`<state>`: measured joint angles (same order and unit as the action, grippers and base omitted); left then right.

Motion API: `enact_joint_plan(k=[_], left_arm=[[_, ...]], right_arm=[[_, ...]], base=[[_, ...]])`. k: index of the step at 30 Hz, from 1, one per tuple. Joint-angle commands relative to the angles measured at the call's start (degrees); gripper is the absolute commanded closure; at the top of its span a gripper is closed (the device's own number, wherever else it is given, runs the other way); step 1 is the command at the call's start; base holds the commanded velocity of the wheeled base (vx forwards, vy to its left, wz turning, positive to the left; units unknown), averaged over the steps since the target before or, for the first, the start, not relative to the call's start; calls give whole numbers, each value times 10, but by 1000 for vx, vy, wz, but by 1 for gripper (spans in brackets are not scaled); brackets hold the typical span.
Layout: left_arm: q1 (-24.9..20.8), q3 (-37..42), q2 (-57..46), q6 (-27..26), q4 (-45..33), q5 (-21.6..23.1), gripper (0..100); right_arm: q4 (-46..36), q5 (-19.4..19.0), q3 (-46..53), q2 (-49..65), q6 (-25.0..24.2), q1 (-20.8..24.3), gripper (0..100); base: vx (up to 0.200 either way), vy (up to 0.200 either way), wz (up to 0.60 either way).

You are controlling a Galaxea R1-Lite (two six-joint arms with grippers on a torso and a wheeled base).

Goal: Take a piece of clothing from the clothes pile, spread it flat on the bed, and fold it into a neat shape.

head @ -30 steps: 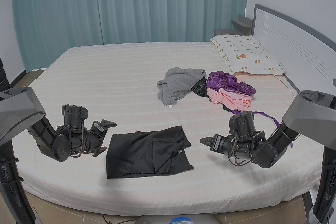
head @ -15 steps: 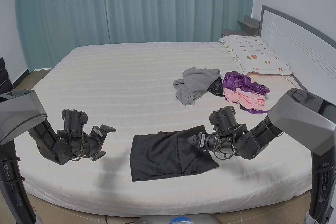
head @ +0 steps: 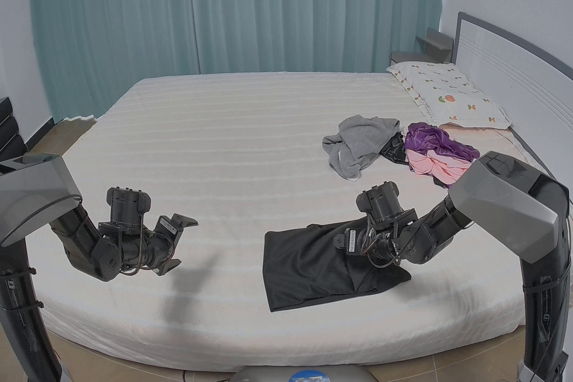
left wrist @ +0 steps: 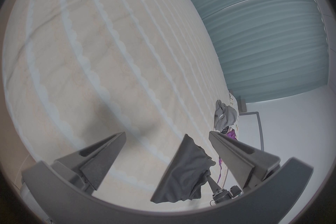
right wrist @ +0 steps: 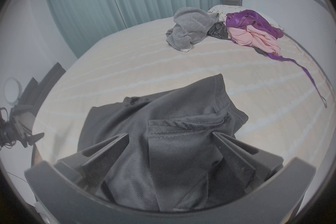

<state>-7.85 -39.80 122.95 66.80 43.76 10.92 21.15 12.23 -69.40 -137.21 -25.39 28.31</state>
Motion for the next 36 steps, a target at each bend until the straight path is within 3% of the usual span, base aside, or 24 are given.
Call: enact_joint_plan(k=[1, 9, 23, 29, 36], left_arm=[[-1, 0, 3, 0, 0, 0, 0], [-1, 0, 3, 0, 0, -1, 0], [-2, 1, 4, -1, 0, -3, 0], [-2, 1, 4, -1, 0, -4, 0], [-2, 2, 4, -1, 0, -5, 0]], right_arm=[[-11, 17, -1, -8, 10, -7, 0], [-62, 25, 17, 12, 16, -34, 0], [-54, 10, 234, 160, 24, -103, 0], [-37, -34, 296, 224, 37, -136, 0], [18, -129, 296, 224, 26, -141, 0]], base=[[0, 0, 0], [0, 0, 0], [0, 0, 0], [0, 0, 0], [0, 0, 0]])
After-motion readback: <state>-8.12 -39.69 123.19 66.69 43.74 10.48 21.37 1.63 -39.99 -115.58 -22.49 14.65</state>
